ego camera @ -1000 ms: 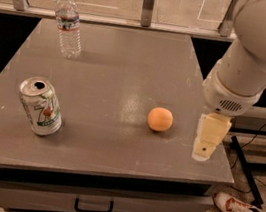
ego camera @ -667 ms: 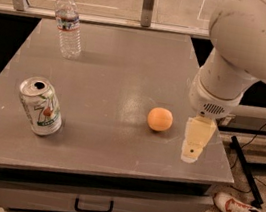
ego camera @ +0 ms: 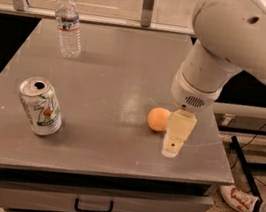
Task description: Pick orange
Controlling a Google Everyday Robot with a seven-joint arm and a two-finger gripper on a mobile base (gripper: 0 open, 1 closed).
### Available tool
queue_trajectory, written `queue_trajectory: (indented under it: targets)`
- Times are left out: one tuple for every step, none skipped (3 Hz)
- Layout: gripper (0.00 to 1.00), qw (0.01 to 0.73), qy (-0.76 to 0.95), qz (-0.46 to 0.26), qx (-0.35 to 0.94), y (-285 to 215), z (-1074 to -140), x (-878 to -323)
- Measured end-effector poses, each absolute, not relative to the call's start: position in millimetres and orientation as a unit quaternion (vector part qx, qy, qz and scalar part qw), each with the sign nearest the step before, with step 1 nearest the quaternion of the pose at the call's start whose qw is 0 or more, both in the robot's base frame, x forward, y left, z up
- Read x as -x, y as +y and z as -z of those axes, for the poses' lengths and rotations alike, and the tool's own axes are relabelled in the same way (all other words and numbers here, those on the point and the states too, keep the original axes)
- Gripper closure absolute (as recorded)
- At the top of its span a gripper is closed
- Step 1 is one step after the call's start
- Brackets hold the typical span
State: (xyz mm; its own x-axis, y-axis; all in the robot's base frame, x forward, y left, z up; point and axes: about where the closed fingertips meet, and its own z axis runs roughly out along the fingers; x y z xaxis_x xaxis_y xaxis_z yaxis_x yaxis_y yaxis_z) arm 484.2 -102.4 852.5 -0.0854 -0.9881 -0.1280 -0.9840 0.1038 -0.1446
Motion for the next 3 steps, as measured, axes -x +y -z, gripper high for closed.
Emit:
queue_trajectory:
  targets:
    - [0.0,0.102,0.73,-0.009,0.675,-85.6,-852.4,-483.9]
    - [0.0,0.1,0.727,-0.011,0.679,-78.4,-842.7,-482.8]
    - [0.16,0.098,0.726,-0.011,0.681,-75.3,-834.4,-481.4]
